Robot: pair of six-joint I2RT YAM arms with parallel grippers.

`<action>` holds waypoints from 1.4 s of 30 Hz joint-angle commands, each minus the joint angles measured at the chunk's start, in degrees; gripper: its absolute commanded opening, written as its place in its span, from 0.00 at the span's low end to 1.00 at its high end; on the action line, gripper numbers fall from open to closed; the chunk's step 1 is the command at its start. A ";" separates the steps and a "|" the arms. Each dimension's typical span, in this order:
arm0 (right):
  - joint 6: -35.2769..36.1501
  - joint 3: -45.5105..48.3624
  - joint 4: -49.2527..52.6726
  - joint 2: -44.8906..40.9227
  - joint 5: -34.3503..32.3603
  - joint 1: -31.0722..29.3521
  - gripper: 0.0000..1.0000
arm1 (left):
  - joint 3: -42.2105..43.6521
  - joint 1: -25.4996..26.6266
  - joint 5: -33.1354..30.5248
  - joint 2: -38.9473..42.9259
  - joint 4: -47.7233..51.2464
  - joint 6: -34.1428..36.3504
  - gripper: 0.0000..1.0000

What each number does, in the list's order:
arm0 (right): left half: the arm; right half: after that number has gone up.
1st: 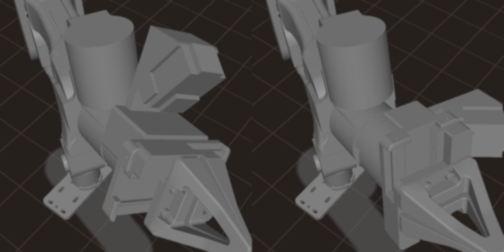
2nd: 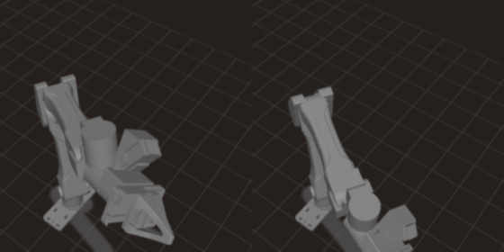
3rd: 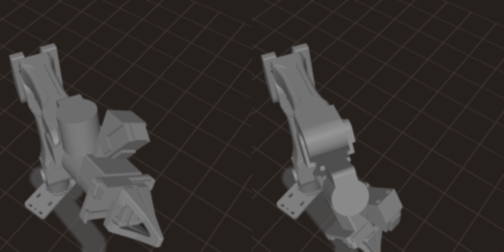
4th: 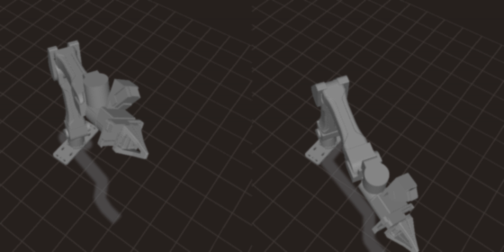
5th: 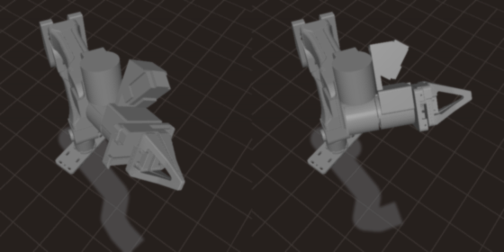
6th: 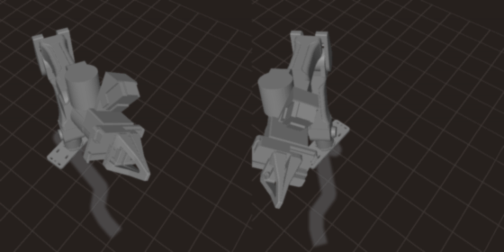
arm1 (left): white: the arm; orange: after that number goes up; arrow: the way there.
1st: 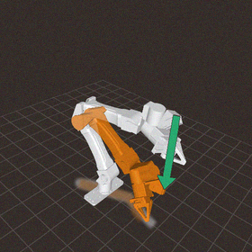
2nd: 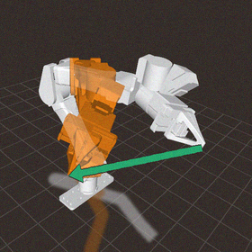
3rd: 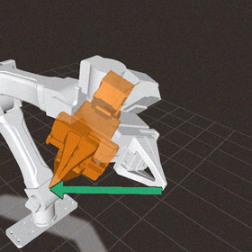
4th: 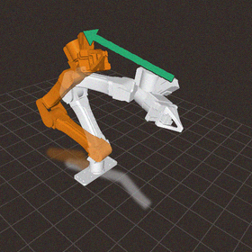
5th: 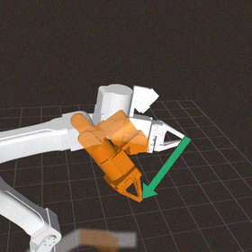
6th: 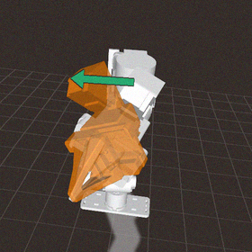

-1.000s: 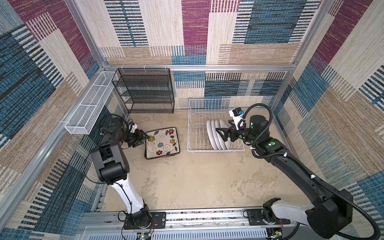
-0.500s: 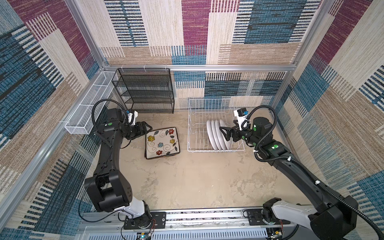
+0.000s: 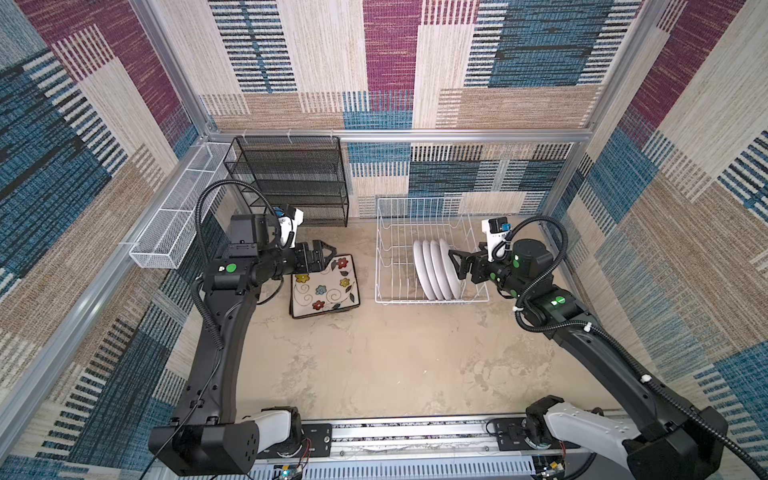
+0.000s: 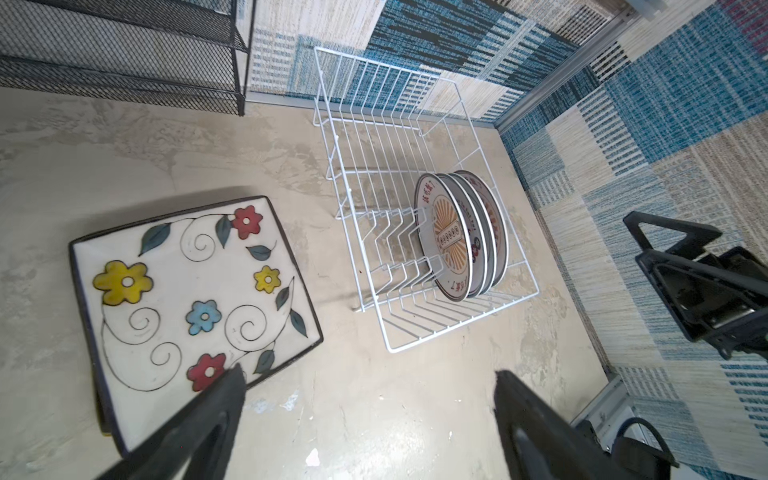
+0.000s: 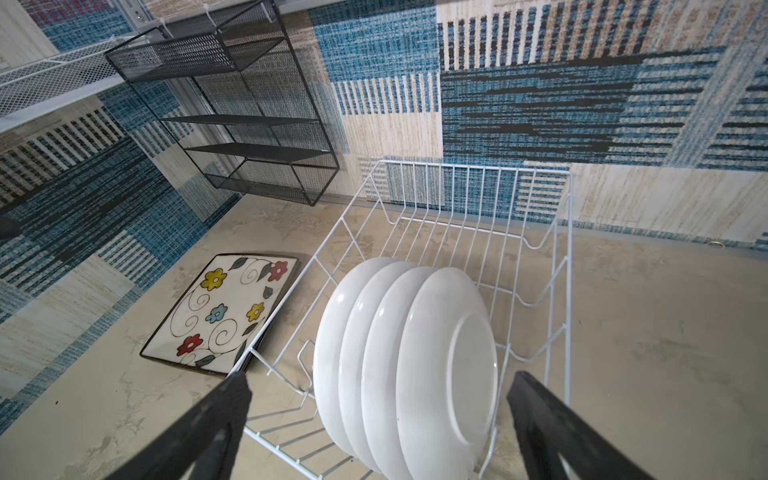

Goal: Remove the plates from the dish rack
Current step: 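Move the left gripper back over the rack toward the white round plates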

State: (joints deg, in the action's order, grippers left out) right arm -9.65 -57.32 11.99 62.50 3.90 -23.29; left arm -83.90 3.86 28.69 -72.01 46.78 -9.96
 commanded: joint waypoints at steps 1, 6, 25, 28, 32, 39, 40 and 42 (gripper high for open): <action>-2.99 0.27 1.56 -0.59 -2.48 -0.12 0.99 | 1.52 4.65 -5.59 0.73 -3.68 -7.71 0.95; -4.37 0.30 4.06 0.25 -0.06 0.36 0.99 | 5.66 11.09 -10.49 1.11 -10.71 -13.22 0.93; -6.06 2.81 4.84 1.95 9.71 4.51 0.99 | 2.80 28.32 -19.24 -18.57 -27.88 -22.31 0.79; -5.86 3.26 4.84 1.48 8.94 5.32 0.99 | 0.04 29.34 -19.30 -23.11 -28.08 -23.58 0.75; -5.49 3.61 5.07 1.17 8.13 5.87 0.99 | -3.34 30.54 -19.39 -28.34 -28.11 -24.69 0.68; -4.96 3.99 4.71 0.69 7.41 6.50 0.99 | -8.31 31.03 -20.19 -34.48 -26.37 -26.12 0.55; -4.93 3.98 4.59 0.77 7.40 6.51 0.99 | -8.83 31.11 -20.25 -35.05 -25.87 -26.09 0.53; -4.85 3.97 4.45 1.02 7.45 6.61 0.99 | -9.71 31.15 -20.55 -36.02 -24.94 -26.29 0.50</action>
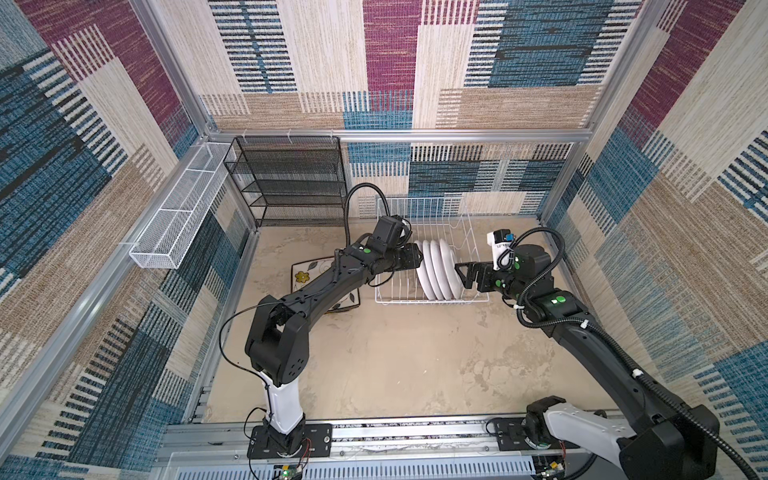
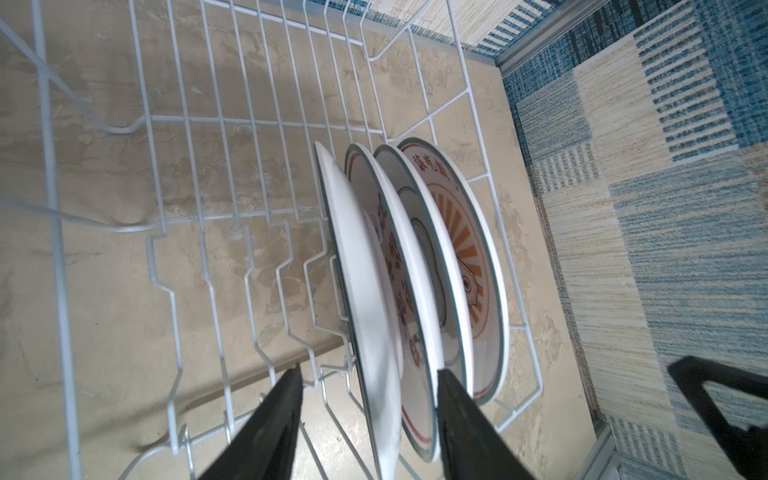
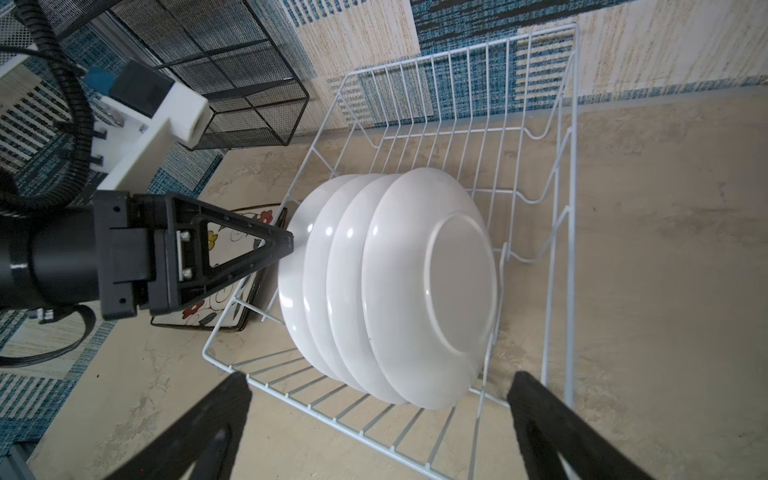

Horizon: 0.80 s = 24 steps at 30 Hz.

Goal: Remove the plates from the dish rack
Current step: 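Move the left gripper back over the rack toward the white round plates, then close the left gripper on the rim of the nearest printed round plate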

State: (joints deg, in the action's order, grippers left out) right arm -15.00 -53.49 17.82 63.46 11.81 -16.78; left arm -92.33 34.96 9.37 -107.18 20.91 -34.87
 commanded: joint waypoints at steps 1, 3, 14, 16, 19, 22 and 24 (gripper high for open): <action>0.50 0.15 -1.45 0.13 -0.30 0.10 0.99 | -1.60 0.05 -1.36 -1.37 1.44 -1.58 0.47; 0.53 0.15 -1.61 0.35 -0.16 0.17 0.99 | -1.95 0.14 -1.37 -1.90 1.67 -1.79 0.44; 0.50 -0.27 -2.09 0.87 0.14 0.25 0.99 | -3.86 0.64 -0.27 -5.31 2.42 -4.47 0.35; 0.38 -0.46 -1.89 0.86 0.17 0.30 0.99 | -3.99 0.79 0.01 -5.69 2.46 -5.06 0.33; -0.10 -0.65 -1.90 0.45 0.04 0.26 0.99 | -4.08 0.74 0.90 -6.28 2.55 -5.67 0.29; -0.75 -0.52 -1.80 -0.02 -0.20 0.30 0.99 | -4.08 0.73 1.39 -6.47 2.86 -6.80 0.24; -1.21 -0.42 -1.74 -0.49 -0.15 0.26 0.99 | -4.17 0.76 1.44 -6.39 3.42 -7.73 0.24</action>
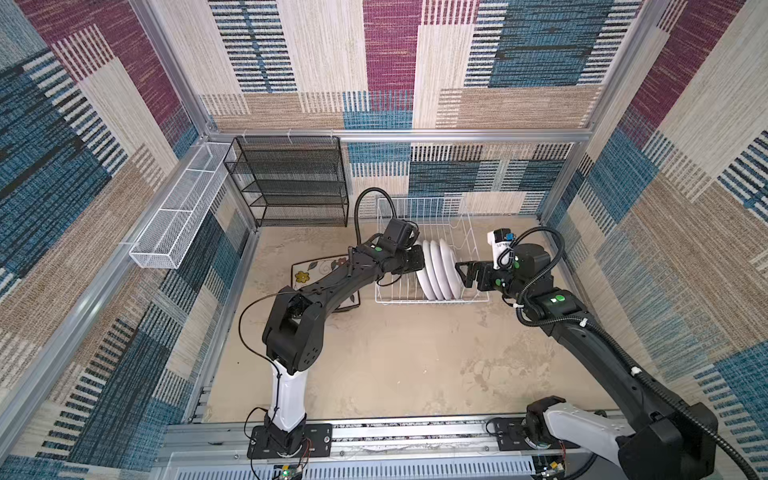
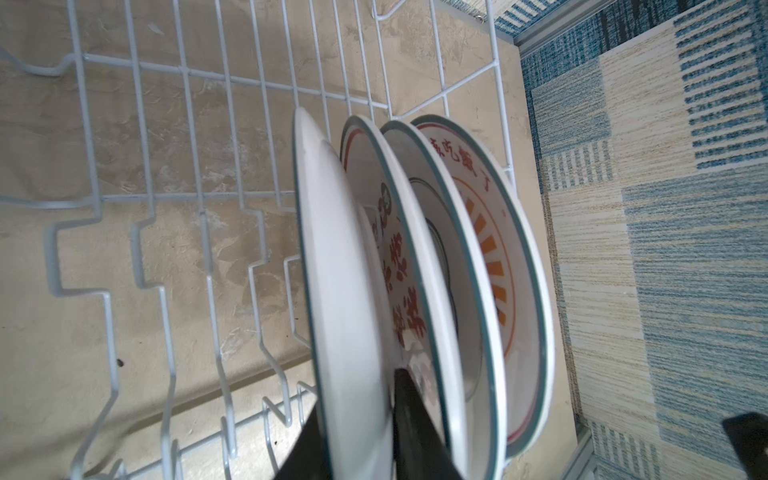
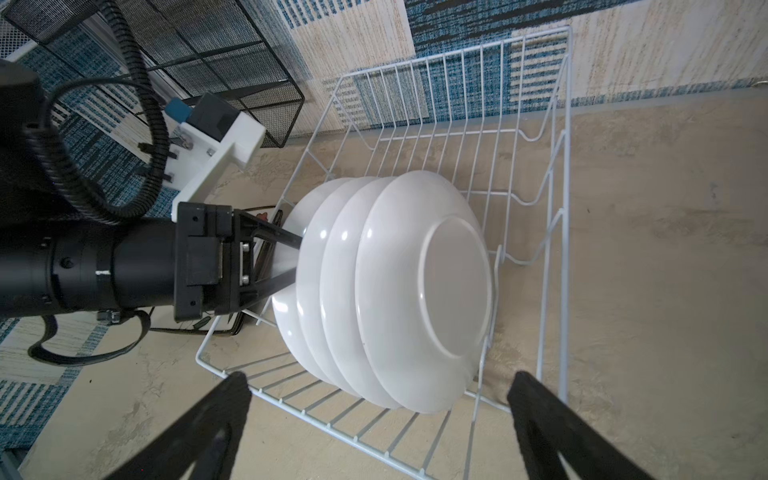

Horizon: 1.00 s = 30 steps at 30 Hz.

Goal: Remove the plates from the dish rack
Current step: 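Close the left gripper on the rim of the nearest printed round plate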

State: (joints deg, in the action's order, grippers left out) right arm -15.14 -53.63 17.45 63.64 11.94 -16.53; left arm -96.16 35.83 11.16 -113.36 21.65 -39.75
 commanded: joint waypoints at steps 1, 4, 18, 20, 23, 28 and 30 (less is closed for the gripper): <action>-1.14 -0.22 -1.38 -0.90 -0.33 0.01 0.99 | -0.26 -0.08 -0.35 -0.11 2.91 -3.55 0.22; -1.28 -0.16 -1.46 -1.22 -0.41 0.02 0.99 | 0.20 -0.09 0.56 0.20 2.61 -5.14 0.15; -0.91 -0.25 -1.31 -2.26 -0.56 0.05 0.99 | 0.54 0.25 2.29 1.56 0.79 -7.55 0.00; -0.80 -0.34 -1.36 -2.32 -0.61 0.01 0.99 | 0.27 0.27 3.52 1.34 0.29 -7.38 0.00; -0.78 -0.38 -1.38 -2.30 -0.68 0.01 0.99 | -1.21 0.25 6.03 0.39 -0.04 -6.41 0.00; -0.57 -0.56 -1.29 -2.65 -1.03 0.01 0.99 | -6.90 0.14 8.94 -3.27 4.12 -2.76 0.00; -0.36 -0.67 -1.19 -2.82 -1.18 0.01 0.99 | -9.36 0.02 9.51 -4.03 6.27 -1.57 0.00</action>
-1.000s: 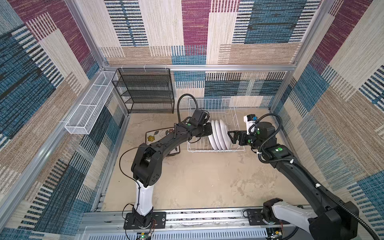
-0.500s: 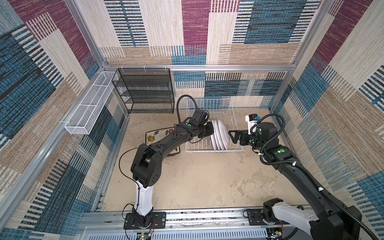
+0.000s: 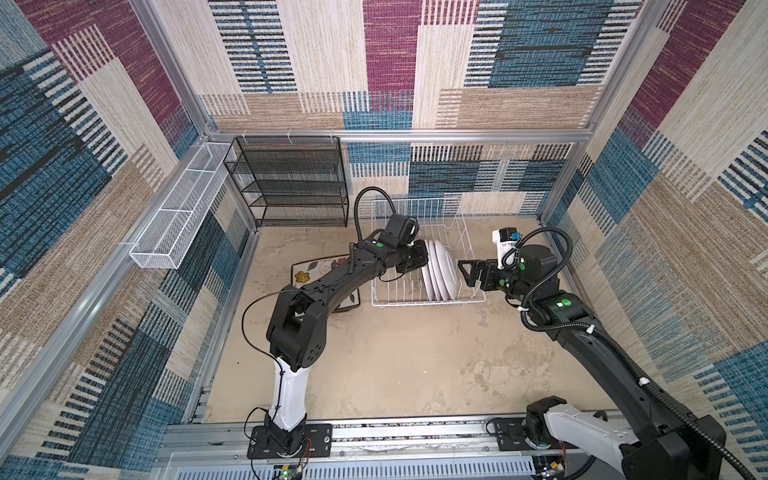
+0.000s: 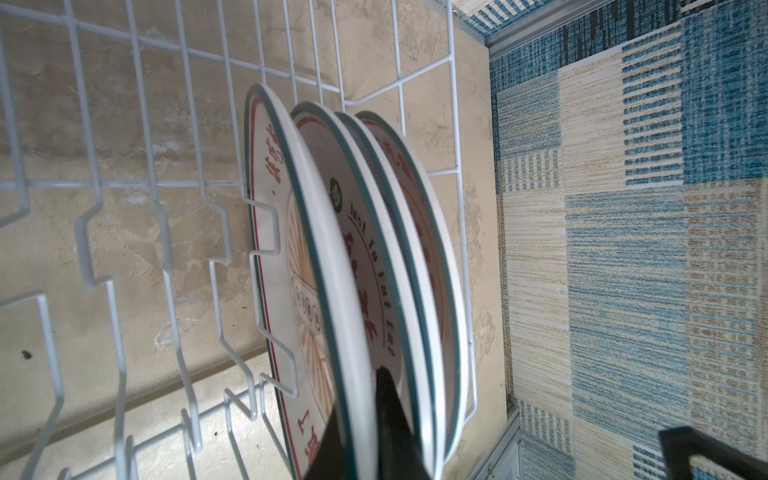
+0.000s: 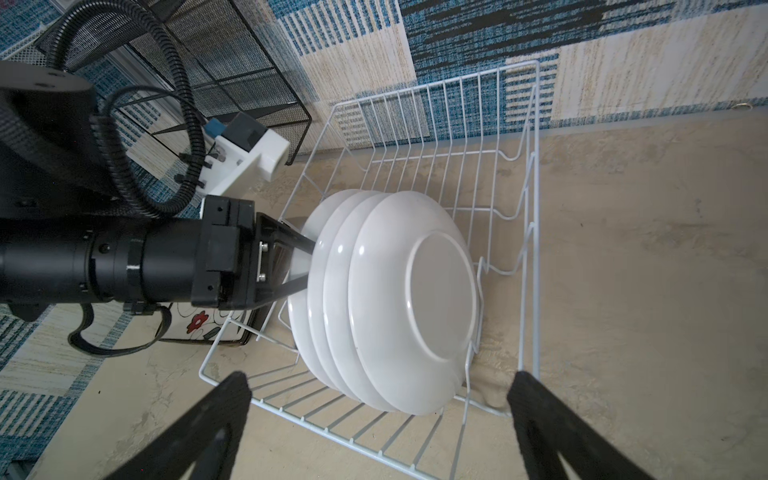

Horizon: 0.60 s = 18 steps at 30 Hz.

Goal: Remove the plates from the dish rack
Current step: 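Close the left gripper on the rim of the nearest printed round plate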

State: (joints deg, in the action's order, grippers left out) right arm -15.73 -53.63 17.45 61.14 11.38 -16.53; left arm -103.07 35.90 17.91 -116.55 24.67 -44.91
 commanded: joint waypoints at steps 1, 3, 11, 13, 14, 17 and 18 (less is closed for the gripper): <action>0.35 -0.68 -1.19 -0.41 -0.70 0.03 0.99 | -3.23 -0.08 2.99 -0.87 3.64 3.81 0.00; 0.53 -0.69 -1.27 -0.36 -0.85 0.01 0.99 | -4.34 -0.09 3.52 -0.66 4.07 4.19 0.00; 0.51 -1.13 -1.68 0.03 -0.66 0.04 0.99 | -4.59 -0.22 3.18 1.93 4.95 4.44 0.00; 0.58 -1.21 -1.70 0.03 -0.65 0.01 0.99 | -3.92 -0.32 3.19 2.88 4.67 4.16 0.00; 0.60 -1.24 -1.71 -0.03 -0.77 0.05 0.99 | -3.72 -0.31 3.12 3.24 4.73 4.02 0.00; 0.52 -1.22 -1.76 -0.16 -0.79 0.01 0.99 | -3.03 -0.61 3.18 4.50 4.86 3.71 0.00; 0.52 -1.22 -1.80 -0.30 -0.79 0.07 0.99 | -2.42 -0.69 3.18 5.33 4.51 3.51 0.00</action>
State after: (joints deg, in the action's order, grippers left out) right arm -15.31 -54.35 17.39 61.12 10.87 -16.53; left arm -106.21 35.44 20.12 -113.14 31.29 -42.19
